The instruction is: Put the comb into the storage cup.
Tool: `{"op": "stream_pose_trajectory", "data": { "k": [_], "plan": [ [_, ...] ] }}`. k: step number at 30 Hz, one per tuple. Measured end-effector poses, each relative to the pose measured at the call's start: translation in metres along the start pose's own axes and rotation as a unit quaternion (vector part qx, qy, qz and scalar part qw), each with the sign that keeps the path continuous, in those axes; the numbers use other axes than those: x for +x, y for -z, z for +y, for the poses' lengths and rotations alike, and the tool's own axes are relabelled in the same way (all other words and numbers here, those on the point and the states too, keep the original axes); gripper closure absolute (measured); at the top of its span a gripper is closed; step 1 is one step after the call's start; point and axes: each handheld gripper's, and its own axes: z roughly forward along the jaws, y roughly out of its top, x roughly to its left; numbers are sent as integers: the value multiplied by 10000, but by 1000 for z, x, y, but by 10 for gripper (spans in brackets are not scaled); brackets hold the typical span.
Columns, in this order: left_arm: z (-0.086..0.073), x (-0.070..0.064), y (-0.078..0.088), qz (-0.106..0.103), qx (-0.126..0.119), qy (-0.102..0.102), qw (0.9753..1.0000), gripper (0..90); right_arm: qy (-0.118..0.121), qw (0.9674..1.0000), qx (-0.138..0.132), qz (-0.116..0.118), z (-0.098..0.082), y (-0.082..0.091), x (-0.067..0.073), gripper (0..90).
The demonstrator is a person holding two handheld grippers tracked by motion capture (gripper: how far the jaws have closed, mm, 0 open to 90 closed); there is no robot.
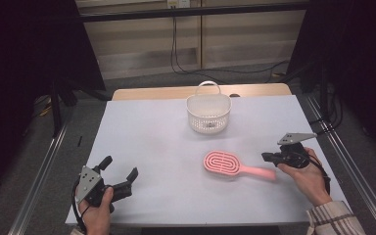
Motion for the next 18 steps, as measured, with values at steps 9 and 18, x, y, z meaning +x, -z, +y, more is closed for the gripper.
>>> {"op": "stream_pose_trajectory", "data": {
  "k": [9, 18],
  "plan": [
    [0, 0, 0, 57, 13, -21, 10000, 28, 17, 9994, 347, 22, -8, -5, 3, 900],
    [0, 0, 1, 25, 7, -28, 10000, 28, -27, 9992, 395, 33, -15, -4, 6, 900]
  ]
}}
